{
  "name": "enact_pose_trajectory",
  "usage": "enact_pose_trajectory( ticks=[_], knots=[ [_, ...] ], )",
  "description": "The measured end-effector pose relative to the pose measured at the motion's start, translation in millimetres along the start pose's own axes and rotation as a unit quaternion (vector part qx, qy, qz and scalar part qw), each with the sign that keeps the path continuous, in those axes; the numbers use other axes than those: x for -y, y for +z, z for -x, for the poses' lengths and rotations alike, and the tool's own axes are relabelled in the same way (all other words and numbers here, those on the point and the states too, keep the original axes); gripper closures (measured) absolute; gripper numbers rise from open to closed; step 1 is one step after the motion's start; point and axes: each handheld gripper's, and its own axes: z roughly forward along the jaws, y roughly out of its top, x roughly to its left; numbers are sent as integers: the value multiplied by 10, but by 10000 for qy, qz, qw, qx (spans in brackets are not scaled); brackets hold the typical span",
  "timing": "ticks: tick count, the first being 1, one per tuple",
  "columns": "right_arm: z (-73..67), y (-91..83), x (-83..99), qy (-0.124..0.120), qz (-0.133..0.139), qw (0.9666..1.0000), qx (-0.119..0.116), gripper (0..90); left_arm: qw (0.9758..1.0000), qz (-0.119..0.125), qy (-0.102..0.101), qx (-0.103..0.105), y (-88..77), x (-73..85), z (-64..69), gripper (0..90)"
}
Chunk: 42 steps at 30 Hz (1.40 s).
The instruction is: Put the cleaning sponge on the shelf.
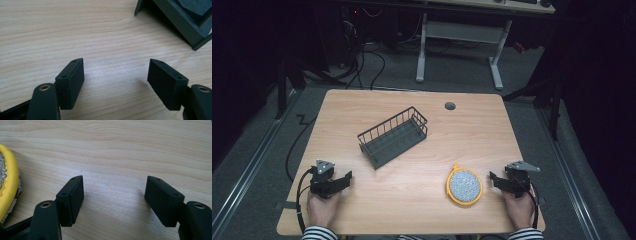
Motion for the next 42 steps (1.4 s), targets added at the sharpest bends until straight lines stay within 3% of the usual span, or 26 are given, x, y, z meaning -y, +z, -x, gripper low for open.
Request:
enact_pose_trajectory(
  ticks=[19,29,42],
  knots=[
    [-2,-1,2,-19,0,10000,-13,319,9991,108,-238,328,-149,-115,-46,301],
    [-2,-2,2,-11,0,10000,-21,319,9990,90,-120,431,-193,-242,-27,301],
    [-3,-2,2,-9,0,10000,-22,319,9976,181,-204,638,-290,-435,-8,304]
  ],
)
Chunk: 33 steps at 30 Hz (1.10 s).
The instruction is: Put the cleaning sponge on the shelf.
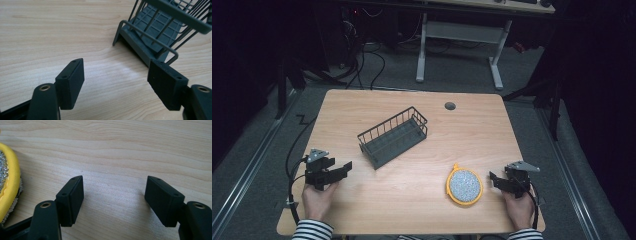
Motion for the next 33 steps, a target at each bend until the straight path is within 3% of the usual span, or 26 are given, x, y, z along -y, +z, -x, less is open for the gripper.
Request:
enact_pose_trajectory(
  ticks=[20,33],
  knots=[
    [0,0,0,-23,2,10000,-13,314,9998,34,54,182,-99,-385,96,324],
    [0,-1,1,-23,0,10000,-14,313,9995,-145,201,200,-62,-697,194,336]
  ],
)
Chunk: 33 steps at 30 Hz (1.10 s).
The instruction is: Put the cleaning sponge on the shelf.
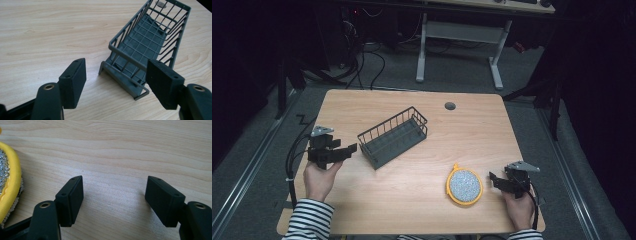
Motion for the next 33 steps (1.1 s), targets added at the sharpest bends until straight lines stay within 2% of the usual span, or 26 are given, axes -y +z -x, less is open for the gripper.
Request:
enact_pose_trajectory(
  ticks=[7,8,16,18,20,23,24,26,28,33],
  knots=[
    [0,0,0,0,2,10000,-7,313,10000,-58,54,-22,38,-162,45,338],
    [0,0,0,-1,1,10000,-8,313,9998,-102,124,-94,58,-224,62,340],
    [-2,0,1,-17,1,10000,-19,312,9987,-372,218,-282,250,-406,100,357],
    [-2,-1,1,-16,0,10000,-20,312,9983,-427,251,-310,284,-422,108,360],
    [-3,-2,1,-13,-1,10000,-25,311,9974,-542,303,-362,392,-455,114,378],
    [-3,-1,1,-13,0,10000,-27,311,9974,-589,243,-334,467,-459,99,404],
    [-2,-1,1,-25,2,10000,-31,310,9963,-722,251,-387,546,-449,88,412],
    [-4,-1,1,-19,1,10000,-33,311,9954,-805,279,-426,594,-439,85,420],
    [-4,-1,2,-19,1,10000,-34,310,9944,-898,324,-462,669,-422,90,463],
    [-2,-1,1,-27,3,10000,-38,309,9938,-968,301,-456,739,-413,98,544]
  ],
)
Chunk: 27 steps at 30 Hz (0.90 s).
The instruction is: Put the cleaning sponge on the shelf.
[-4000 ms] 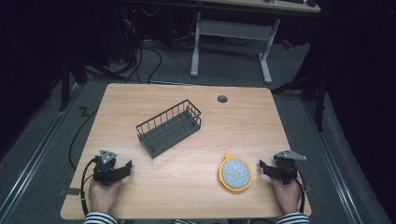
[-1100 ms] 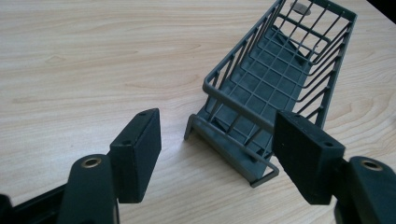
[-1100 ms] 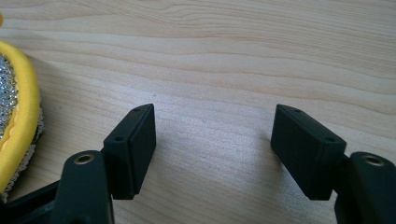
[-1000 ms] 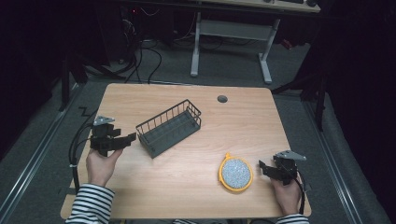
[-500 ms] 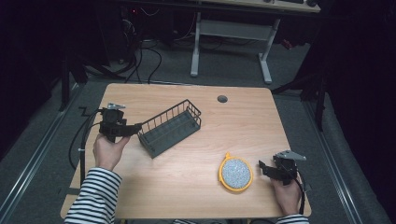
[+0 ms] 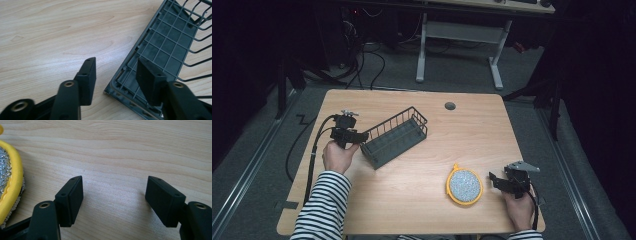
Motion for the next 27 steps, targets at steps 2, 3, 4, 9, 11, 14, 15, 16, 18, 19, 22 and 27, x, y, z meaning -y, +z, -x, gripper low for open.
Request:
enact_pose_trajectory(
  ticks=[2,3,4,9,11,14,15,16,18,19,22,27],
  knots=[
    [-2,0,0,-6,-2,10000,-6,308,10000,-19,52,-5,30,1,3,590],
    [-1,0,0,-5,-1,10000,-7,308,10000,-21,66,24,46,1,3,618],
    [-3,-1,0,3,-4,10000,-7,309,10000,3,88,26,58,1,1,639],
    [-4,-2,2,5,-9,10000,-9,308,9998,22,162,70,74,8,15,720],
    [-4,-2,2,3,-9,10000,-9,308,9998,21,185,106,73,9,13,725],
    [-4,-2,2,-4,-8,10000,-5,308,9992,38,320,215,70,21,16,751],
    [-4,-2,2,-6,-7,10000,-6,308,9991,27,356,241,65,23,20,753],
    [-4,-2,2,-5,-7,10000,-4,308,9991,27,356,241,65,23,20,755],
    [-5,-2,2,-4,-8,10000,-5,308,9988,29,403,262,61,27,31,759],
    [-4,-2,2,-6,-8,10000,-6,308,9987,30,427,289,59,29,40,762],
    [-4,-2,2,-6,-8,10000,-7,308,9984,28,468,319,58,32,46,762],
    [-4,-2,2,-5,-8,10000,-6,308,9979,58,530,374,61,39,86,762]
  ],
)
